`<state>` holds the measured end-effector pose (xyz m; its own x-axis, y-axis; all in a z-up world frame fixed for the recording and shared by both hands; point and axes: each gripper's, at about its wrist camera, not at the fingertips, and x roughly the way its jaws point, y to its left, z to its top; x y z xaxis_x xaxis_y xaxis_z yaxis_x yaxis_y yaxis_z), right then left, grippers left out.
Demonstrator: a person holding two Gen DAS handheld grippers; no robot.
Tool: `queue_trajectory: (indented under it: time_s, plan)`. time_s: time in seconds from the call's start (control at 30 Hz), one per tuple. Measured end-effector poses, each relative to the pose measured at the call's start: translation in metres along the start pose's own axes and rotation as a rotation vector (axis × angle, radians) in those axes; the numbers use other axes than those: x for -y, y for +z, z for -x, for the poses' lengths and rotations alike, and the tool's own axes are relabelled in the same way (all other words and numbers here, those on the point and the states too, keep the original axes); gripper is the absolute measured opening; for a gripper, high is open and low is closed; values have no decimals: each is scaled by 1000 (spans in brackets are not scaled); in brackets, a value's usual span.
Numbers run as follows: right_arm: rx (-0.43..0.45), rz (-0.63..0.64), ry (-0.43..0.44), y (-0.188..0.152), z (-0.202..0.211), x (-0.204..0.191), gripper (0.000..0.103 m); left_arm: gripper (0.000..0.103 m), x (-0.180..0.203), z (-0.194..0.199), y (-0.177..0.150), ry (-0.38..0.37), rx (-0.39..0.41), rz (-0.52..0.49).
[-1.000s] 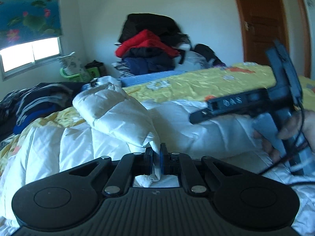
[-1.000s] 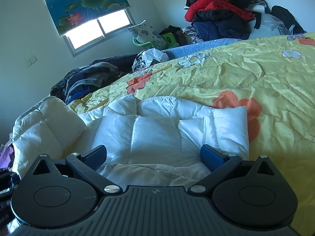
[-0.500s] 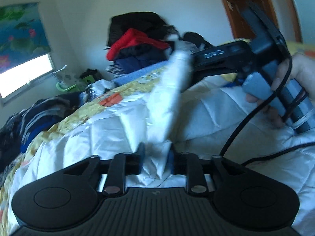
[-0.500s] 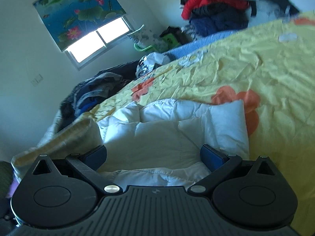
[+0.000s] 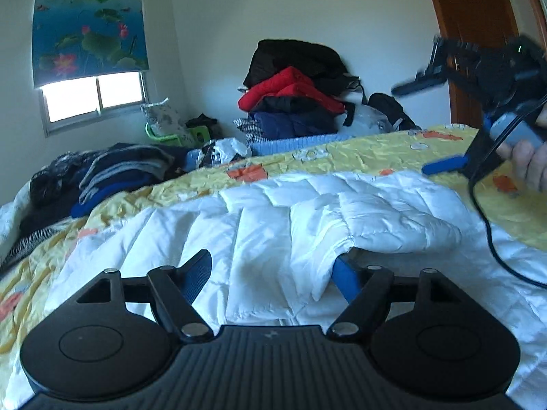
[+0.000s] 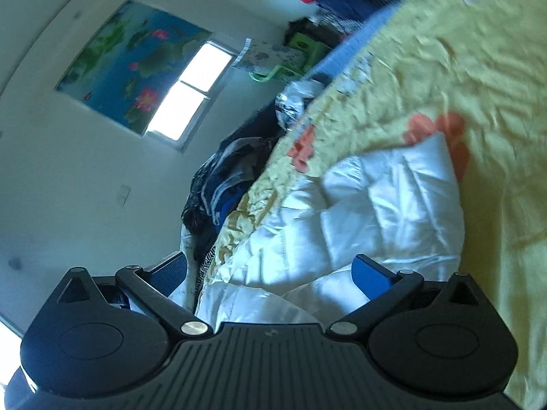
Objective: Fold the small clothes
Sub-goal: 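Lift the left tool away from the folded jacket, then lower the right tool onto the white jacket edge and close it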
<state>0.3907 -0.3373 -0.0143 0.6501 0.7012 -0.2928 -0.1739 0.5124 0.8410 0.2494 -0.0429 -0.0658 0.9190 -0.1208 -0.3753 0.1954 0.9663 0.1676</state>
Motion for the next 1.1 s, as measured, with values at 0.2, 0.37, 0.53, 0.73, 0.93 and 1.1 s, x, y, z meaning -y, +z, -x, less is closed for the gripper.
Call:
queue_trajectory:
  time_s: [0.2, 0.37, 0.53, 0.73, 0.93, 1.1]
  plan:
    - [-160, -39, -30, -24, -4, -6, 102, 76, 6, 2, -4, -59, -85, -1]
    - [-271, -89, -106, -49, -19, 8, 103, 76, 17, 3, -9, -99, -114, -63]
    - [-294, -193, -13, -62, -28, 12, 103, 76, 20, 1, -15, -103, -133, -77]
    - [-313, -291, 58, -68, -31, 17, 98, 84, 23, -1, -23, -96, -144, -82]
    - [-324, -45, -171, -69, -23, -5, 98, 84, 20, -3, -26, -108, -148, -61]
    - [-336, -19, -169, -77, -34, -11, 102, 84, 14, -6, -26, -122, -159, -33]
